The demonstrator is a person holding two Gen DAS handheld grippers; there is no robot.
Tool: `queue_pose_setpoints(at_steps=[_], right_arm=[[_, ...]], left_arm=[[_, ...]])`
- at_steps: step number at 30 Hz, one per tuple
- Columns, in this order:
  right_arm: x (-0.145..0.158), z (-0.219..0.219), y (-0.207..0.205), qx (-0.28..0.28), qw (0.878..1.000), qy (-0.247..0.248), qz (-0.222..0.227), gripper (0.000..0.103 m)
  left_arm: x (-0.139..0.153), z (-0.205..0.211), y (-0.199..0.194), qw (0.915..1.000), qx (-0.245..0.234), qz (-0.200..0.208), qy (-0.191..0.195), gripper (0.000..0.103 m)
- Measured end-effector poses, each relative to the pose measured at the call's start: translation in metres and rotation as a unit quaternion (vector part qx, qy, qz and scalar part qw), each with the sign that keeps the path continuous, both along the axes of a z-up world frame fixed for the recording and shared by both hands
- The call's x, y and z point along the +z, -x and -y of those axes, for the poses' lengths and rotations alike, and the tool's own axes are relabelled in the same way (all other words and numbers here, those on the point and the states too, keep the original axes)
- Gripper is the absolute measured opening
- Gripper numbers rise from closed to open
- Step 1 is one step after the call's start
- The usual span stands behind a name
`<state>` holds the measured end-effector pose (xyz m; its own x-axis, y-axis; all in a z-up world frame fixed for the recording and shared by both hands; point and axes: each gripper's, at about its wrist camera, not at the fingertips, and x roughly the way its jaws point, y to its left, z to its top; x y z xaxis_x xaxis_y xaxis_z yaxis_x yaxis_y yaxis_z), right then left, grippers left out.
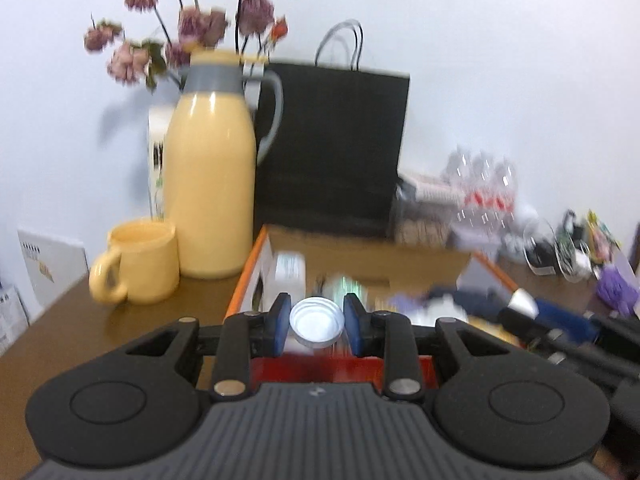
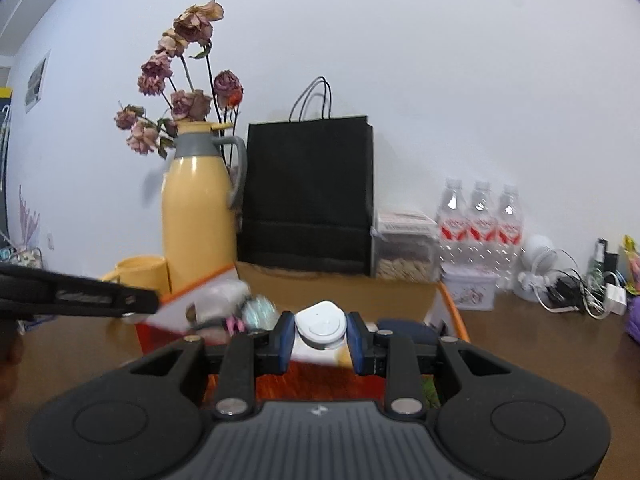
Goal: Organize objects
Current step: 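Lower the cap and puck into the box and open both grippers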
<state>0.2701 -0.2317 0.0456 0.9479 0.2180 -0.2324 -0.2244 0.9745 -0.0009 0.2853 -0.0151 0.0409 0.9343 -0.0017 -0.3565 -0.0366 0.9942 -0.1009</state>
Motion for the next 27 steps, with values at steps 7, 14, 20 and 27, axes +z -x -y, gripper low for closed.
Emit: queue_pose_setpoints(at_steps=[7,14,20,27], right_arm=[[0.007,-0.025,-0.059,-0.016,0.999,-0.026,-0.014,0.027],[-0.01,-0.028,-0.085,-0.019,0.999,-0.012,-0.034,0.027],[-0.015,-0.027,-0.087,-0.019,0.999,-0.003,-0.047,0.027],[-0.015,-0.016,-0.084,-0.039,0.998,-0.005,-0.041,0.103]], left_arm=[[0.005,0.005,-0.046,0.9989,0.042,0.011,0.017,0.029],[-0.012,0.002,-0.063,0.9992,0.036,-0.016,0.009,0.029],[-0.018,0.002,-0.063,0.9992,0.031,-0.025,0.0,0.042],[-0.014,-0.002,-0.057,0.9987,0.05,0.002,0.001,0.103]])
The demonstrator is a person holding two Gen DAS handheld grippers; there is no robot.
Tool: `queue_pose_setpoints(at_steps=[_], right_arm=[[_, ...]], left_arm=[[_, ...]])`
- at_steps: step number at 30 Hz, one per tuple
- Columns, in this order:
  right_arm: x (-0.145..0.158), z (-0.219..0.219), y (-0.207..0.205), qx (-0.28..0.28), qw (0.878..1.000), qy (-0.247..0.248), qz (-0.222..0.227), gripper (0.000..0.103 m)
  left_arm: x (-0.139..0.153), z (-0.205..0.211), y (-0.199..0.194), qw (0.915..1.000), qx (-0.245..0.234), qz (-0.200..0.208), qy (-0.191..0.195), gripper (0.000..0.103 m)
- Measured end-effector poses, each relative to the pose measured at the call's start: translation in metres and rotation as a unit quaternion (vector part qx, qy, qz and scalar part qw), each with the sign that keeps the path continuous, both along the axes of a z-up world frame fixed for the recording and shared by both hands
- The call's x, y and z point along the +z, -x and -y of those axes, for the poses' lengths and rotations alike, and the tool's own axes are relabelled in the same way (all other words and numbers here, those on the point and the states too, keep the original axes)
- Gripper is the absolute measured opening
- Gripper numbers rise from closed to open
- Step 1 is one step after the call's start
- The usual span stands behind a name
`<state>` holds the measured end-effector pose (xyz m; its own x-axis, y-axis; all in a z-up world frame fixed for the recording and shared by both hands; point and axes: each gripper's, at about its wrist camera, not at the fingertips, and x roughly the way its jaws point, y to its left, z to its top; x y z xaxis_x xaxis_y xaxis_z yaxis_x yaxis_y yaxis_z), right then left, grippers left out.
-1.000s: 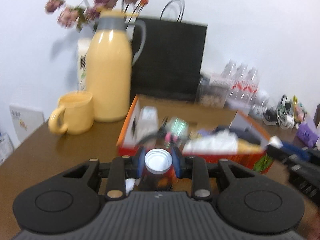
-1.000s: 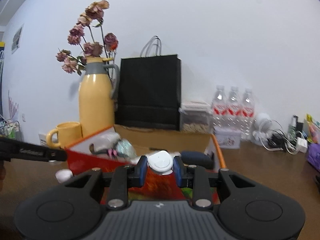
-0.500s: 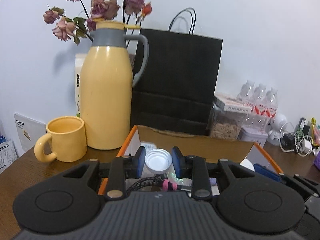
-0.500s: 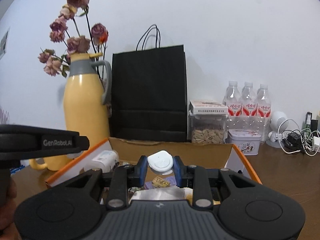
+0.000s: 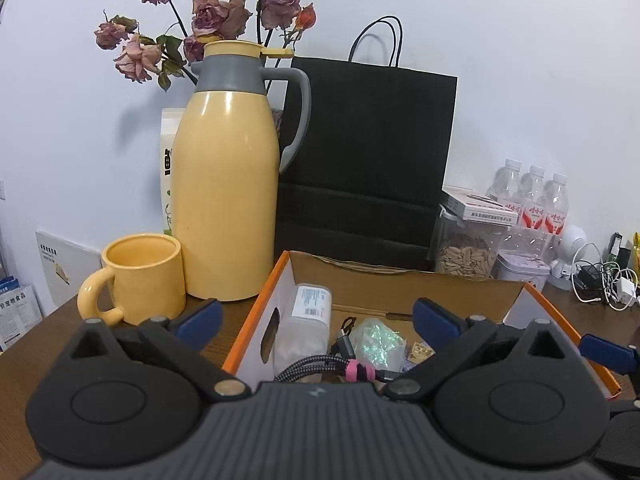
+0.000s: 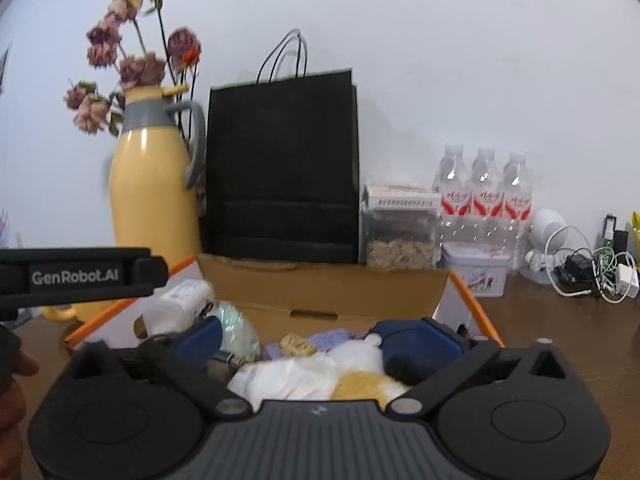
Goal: Organize objects
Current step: 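Lower the cap and puck into the box and open both grippers, then move both grippers back to the table and grasp the red-green bow with right gripper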
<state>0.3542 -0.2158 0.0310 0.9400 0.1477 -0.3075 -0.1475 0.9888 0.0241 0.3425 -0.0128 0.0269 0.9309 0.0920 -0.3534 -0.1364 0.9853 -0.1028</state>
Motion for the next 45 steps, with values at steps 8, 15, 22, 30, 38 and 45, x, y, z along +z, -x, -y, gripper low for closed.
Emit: queue_pose_setpoints(at_steps=[8,15,22,30,38,45], right_arm=[[0.002,0.007,0.004,-0.01,1.0,-0.002,0.001,0.103],[0.003,0.009,0.008,-0.016,1.0,-0.003,0.005,0.103],[0.014,0.019,0.033,-0.017,1.0,-0.012,0.023,0.103],[0.019,0.033,0.079,0.007,0.999,0.009,0.035,0.103],[-0.008,0.034,0.102,0.029,0.998,0.041,-0.022,0.103],[-0.03,0.02,0.115,0.058,0.993,0.069,-0.074,0.103]], left_arm=[[-0.001,0.002,-0.001,1.0,0.0,-0.004,-0.003,0.103],[0.003,0.002,0.006,0.9998,-0.011,0.012,0.008,0.103],[0.018,-0.001,0.028,0.9987,-0.023,0.042,0.018,0.103],[0.0,-0.015,0.057,0.9995,-0.027,0.017,0.001,0.103],[-0.025,-0.029,0.077,0.9976,-0.043,-0.054,-0.004,0.103],[-0.045,-0.038,0.094,0.9932,-0.047,-0.105,-0.017,0.103]])
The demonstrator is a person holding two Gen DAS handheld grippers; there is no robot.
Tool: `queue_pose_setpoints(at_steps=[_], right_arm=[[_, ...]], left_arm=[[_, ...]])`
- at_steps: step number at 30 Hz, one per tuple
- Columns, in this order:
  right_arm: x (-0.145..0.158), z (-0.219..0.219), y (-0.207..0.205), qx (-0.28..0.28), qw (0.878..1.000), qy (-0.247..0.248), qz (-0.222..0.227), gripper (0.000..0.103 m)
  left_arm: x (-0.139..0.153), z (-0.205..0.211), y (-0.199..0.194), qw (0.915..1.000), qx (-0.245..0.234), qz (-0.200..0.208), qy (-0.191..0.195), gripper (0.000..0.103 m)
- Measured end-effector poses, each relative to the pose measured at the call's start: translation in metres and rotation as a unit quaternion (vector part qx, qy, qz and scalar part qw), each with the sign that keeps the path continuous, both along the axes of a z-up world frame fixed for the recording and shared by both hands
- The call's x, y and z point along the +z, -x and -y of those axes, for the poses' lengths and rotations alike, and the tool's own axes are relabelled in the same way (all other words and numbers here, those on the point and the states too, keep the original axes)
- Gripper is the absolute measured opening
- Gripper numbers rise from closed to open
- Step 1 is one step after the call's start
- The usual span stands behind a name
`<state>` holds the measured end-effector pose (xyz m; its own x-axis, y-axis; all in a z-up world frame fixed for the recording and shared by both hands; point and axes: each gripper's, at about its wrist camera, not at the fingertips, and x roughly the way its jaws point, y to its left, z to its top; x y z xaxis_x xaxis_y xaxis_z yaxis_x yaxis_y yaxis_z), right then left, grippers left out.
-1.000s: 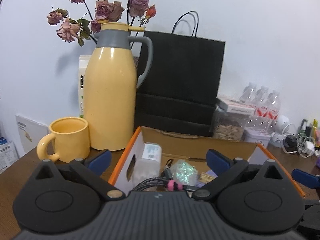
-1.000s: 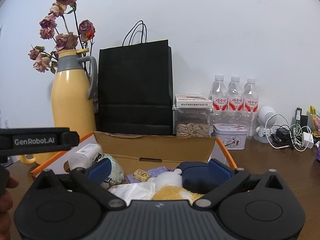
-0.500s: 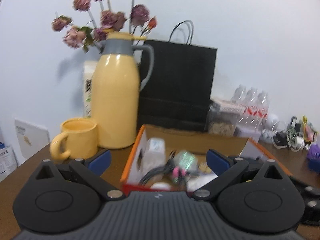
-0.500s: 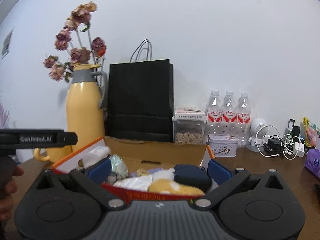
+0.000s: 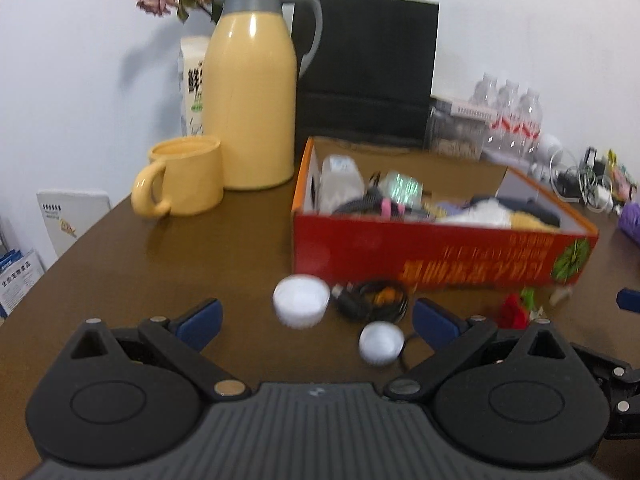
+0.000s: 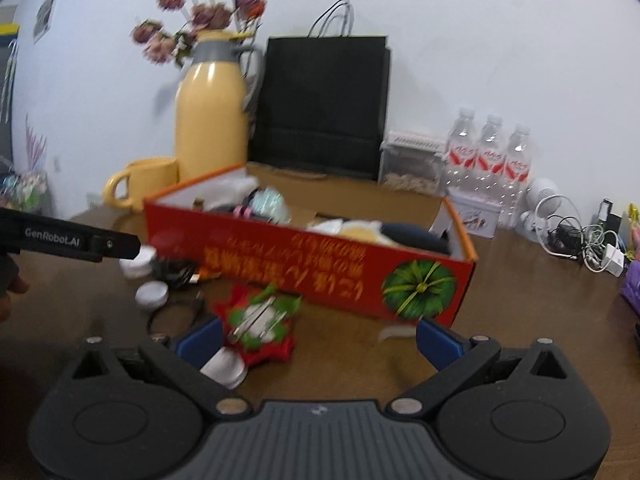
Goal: Organize objects
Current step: 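Move both grippers back to the table and grasp the red-green bow with right gripper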
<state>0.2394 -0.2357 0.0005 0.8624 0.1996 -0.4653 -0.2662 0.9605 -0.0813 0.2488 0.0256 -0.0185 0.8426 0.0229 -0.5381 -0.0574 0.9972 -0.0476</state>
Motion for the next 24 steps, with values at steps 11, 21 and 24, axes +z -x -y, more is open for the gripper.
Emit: queue_pose_setpoints(at_steps=[11,21,24], right_arm=[[-0.01,-0.011,-0.006,0.01,1.0,-0.003,-0.028,0.103],[-0.012,-0.023,-0.03,0.003,0.998,-0.036,-0.048,0.086],[-0.016,-0.027,-0.042,0.001,0.996,-0.056,-0.073,0.069]], left_arm=[[-0.003,0.0,0.004,0.9999,-0.004,-0.014,0.0,0.103],[-0.005,0.0,0.003,0.9998,0.003,-0.018,-0.003,0.103],[-0.006,-0.001,0.002,0.9998,0.005,-0.021,-0.005,0.103]])
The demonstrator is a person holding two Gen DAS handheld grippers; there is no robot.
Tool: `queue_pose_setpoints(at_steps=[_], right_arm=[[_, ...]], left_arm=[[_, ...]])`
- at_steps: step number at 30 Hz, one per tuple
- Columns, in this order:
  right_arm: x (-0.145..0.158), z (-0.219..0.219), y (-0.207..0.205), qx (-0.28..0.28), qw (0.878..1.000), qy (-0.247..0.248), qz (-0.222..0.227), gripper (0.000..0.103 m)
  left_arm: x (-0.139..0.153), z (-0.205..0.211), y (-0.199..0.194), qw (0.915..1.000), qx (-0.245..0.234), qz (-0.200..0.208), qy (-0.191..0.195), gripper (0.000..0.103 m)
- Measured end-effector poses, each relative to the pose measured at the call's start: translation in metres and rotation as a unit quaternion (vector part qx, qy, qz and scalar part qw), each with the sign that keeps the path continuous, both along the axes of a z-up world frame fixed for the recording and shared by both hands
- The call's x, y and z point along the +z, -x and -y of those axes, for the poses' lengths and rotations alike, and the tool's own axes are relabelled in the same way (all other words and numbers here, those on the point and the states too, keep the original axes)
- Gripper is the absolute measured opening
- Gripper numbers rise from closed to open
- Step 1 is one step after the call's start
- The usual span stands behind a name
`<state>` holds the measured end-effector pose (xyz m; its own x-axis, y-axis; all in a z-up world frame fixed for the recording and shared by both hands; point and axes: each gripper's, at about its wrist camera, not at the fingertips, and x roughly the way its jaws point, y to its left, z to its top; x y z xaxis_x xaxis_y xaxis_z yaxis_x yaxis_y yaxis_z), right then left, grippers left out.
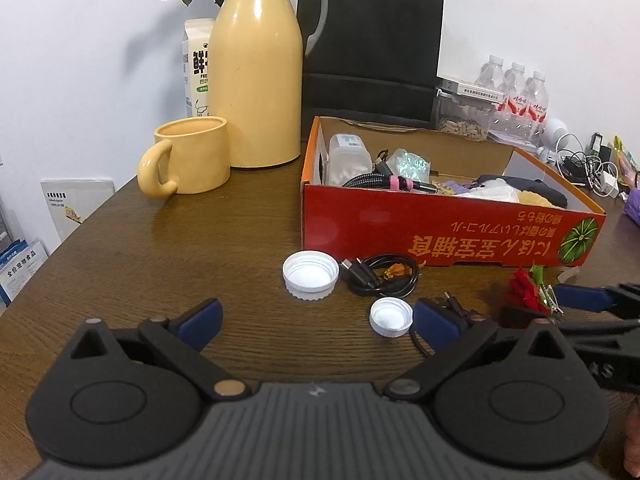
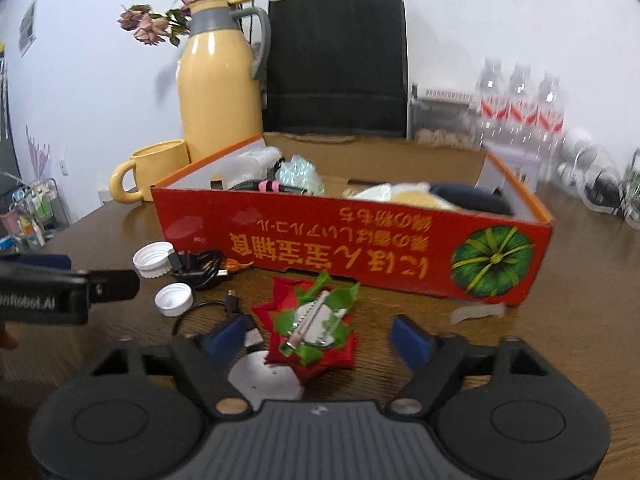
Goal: Organize objects
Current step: 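Move both grippers back to the table and grasp the red-green bow with right gripper, then grasp a white cap with left gripper while right gripper holds the bow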
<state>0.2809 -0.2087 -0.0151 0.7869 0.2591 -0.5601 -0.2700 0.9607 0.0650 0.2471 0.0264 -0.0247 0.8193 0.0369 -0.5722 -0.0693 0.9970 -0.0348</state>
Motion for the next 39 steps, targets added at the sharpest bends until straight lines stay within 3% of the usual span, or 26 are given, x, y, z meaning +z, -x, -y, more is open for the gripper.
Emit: queue_pose_setpoints(at_steps=[1,2,3,10,15,26,37,39], right_arm=[[-0.002,-0.001,-0.002,-0.003,1.0,-0.002,-0.005,0.061],[-0.002,-0.002,-0.004,-0.004,1.0,-0.006,-0.008,0.039],[-0.003,-0.001,-0.004,-0.005,1.0,-0.012,-0.009,0.035],[0.017,0.013,0.026,-0.03,0.995,-0.025,0.088,0.034],[0.029,0.026,0.04,-0.05,0.991,-0.025,0.125,0.034],[0.026,0.026,0.043,-0.053,0.991,-0.021,0.118,0.034],[0.028,0.02,0.049,-0.035,0.992,-0.022,0.121,0.034],[0.029,0.02,0.049,-0.033,0.992,-0.022,0.121,0.034]], left_arm=[[0.0,0.0,0.0,1.0,0.001,-0.001,0.0,0.103],[-0.001,0.0,-0.001,1.0,0.001,-0.002,0.0,0.103],[-0.001,-0.001,-0.001,1.0,0.002,-0.003,0.0,0.103],[-0.004,-0.002,-0.004,0.9999,0.005,-0.01,0.0,0.103],[-0.007,0.0,-0.006,0.9998,0.0,-0.018,-0.003,0.103],[-0.02,0.009,-0.019,0.9987,-0.012,-0.047,-0.016,0.103],[-0.02,0.018,-0.034,0.9993,-0.015,-0.031,-0.015,0.103],[-0.02,0.02,-0.036,0.9992,-0.021,-0.032,-0.014,0.099]])
